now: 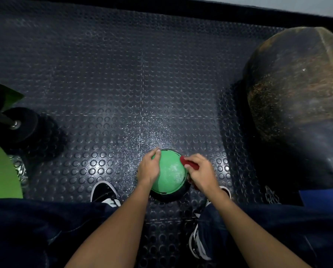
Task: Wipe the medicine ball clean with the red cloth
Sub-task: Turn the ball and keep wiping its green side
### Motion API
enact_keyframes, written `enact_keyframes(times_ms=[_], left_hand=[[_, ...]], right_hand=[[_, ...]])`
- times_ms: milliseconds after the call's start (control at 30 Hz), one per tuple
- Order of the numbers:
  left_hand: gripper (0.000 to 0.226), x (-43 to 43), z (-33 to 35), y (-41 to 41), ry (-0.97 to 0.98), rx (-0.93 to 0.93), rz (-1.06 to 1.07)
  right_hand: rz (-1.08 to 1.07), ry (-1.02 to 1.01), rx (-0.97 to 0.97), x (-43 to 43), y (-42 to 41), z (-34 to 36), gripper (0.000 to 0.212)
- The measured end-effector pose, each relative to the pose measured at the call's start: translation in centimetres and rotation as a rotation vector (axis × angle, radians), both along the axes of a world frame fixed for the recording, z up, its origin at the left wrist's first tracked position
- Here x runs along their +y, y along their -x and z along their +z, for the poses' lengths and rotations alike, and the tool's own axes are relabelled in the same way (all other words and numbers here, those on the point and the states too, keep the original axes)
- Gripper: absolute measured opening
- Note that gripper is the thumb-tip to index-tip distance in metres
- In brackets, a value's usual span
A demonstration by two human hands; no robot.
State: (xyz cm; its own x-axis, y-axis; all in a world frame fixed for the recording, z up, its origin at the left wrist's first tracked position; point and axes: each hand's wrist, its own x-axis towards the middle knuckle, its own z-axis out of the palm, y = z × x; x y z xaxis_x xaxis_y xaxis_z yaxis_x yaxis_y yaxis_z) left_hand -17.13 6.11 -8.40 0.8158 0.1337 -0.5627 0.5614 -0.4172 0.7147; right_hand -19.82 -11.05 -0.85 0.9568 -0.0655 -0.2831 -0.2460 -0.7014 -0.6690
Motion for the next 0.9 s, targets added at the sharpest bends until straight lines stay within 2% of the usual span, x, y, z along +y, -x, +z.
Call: enact_keyframes(times_ms=[133, 200, 300, 400, 533, 667, 733, 833, 900], left_hand=[[0.048, 1.2, 0.3, 0.9, 0.091, -0.029, 0.053], [0.049, 2.0, 0.7, 1.0, -0.022, -0.041, 0.015], [0.049, 2.4, 1.1, 0.6, -0.247, -0.098, -0.189], [0.047, 1.7, 1.7, -0.2, -0.266, -0.198, -0.306], [0.046, 0.4, 1.5, -0.6, -0.221, -0.232, -0.276], [0.051, -1.2, 0.9, -0.6, -0.129, -0.26, -0.123], [0.053, -1.2, 0.8, -1.0, -0.126, -0.25, -0.114], [0.067, -0.7, 0.8, -1.2, -0.107, -0.264, -0.116], [0.062, -0.7, 1.0, -0.9, -0.119, -0.264, -0.143]], right_hand=[[0.051, -0.028, -0.017, 1.0, 0.0, 0.0, 0.025], [0.095, -0.005, -0.025, 1.9, -2.0, 0.0, 0.027], [0.175, 0.06, -0.04, 3.1, -5.5, -0.1, 0.028], [0.213, 0.085, -0.054, 3.1, -8.5, 0.4, 0.03], [0.297, 0.101, 0.039, 2.0, -9.1, 0.1, 0.035], [0.164, 0.048, 0.01, 1.2, -7.5, -0.3, 0.029], [0.054, -0.014, 0.015, 0.4, -6.2, -0.3, 0.026], [-0.041, -0.091, 0.045, -0.2, -5.4, -0.2, 0.023], [-0.073, -0.123, 0.051, 0.3, -6.5, 0.1, 0.021]])
